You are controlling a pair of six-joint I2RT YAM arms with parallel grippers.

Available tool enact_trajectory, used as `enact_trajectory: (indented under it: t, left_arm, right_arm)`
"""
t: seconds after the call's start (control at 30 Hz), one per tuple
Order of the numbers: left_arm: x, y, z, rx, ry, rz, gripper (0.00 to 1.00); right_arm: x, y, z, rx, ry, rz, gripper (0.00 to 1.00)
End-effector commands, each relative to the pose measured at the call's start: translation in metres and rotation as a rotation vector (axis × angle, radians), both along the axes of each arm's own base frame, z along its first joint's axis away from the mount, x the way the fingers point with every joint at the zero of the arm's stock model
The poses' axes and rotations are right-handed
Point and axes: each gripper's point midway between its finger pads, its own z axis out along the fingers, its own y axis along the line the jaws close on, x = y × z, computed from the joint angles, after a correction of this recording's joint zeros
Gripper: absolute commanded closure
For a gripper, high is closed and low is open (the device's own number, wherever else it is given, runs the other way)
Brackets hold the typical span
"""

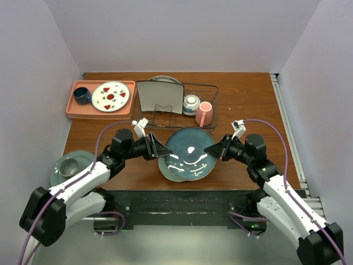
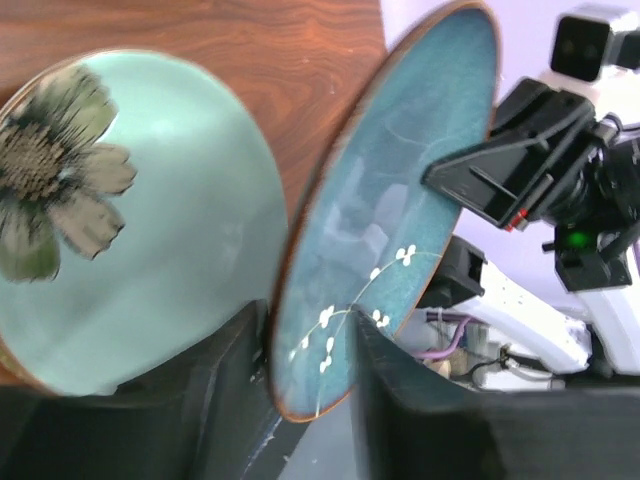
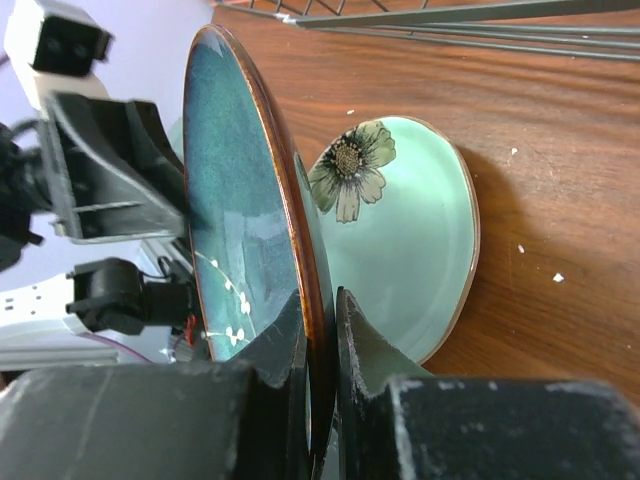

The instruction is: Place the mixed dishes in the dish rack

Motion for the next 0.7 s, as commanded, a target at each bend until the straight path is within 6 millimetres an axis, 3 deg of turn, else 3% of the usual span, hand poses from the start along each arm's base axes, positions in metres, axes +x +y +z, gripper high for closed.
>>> enact_trajectory:
  t: [0.0,0.17,0.23,0.3,0.33,0.37,0.53,0.67]
  left_arm:
    - [0.003,-0.008,0.047,-0.054,-0.143,-0.042,0.41]
    - [0.009,0.001,0.063,0.001,-0.221,-0.010,0.06]
    - [0.015,0.007,0.068,0.056,-0.264,0.017,0.01]
    - [0.019,0.019,0.067,0.142,-0.251,0.063,0.00]
    - [0.021,0.024,0.066,0.182,-0.270,0.072,0.00]
    - [0.018,0.031,0.058,0.235,-0.239,0.081,0.00]
    - [0.022,0.056,0.075,0.325,-0.291,0.184,0.00]
    - [0.022,0.079,0.078,0.405,-0.307,0.261,0.00]
  right_arm:
    - [0.005,0.009,0.090,0.093,-0.243,0.043,1.00]
    - [0.008,0.008,0.128,0.096,-0.315,0.037,1.00]
    - [0.014,0.008,0.134,0.076,-0.323,0.027,1.00]
    - [0.019,0.006,0.156,0.067,-0.387,0.017,1.00]
    - [0.023,0.007,0.153,0.041,-0.374,0.015,1.00]
    - [0.024,0.007,0.170,0.045,-0.407,0.012,1.00]
    - [0.040,0.005,0.207,0.010,-0.506,-0.020,1.00]
    - [0.048,0.010,0.252,0.015,-0.611,0.001,1.00]
